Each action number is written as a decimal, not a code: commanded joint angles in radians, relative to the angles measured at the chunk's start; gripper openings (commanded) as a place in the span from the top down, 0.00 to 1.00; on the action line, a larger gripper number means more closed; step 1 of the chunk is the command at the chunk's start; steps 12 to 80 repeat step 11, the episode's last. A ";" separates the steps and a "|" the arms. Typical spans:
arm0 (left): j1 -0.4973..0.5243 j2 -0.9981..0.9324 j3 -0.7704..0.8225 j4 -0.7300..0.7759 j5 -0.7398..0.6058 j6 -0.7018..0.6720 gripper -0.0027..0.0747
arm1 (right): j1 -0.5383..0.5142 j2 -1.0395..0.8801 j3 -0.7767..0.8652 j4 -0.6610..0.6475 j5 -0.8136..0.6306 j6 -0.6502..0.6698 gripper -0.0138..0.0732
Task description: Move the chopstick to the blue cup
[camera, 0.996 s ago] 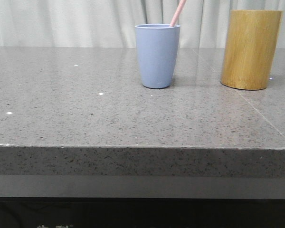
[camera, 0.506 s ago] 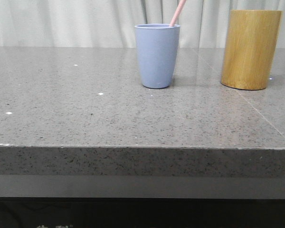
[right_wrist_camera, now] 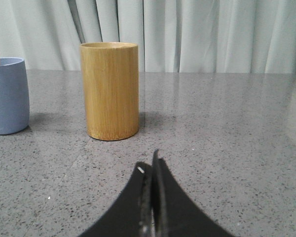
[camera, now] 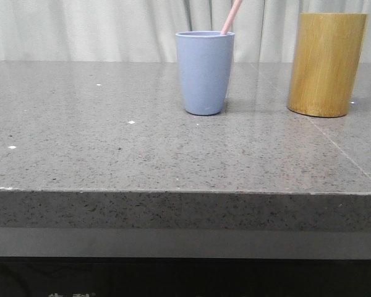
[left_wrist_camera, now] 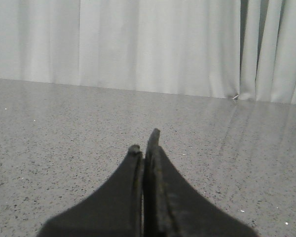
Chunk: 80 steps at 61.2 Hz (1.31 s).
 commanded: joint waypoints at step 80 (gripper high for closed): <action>0.001 -0.024 0.013 -0.001 -0.084 -0.007 0.99 | -0.003 -0.022 -0.003 0.003 -0.083 -0.004 0.92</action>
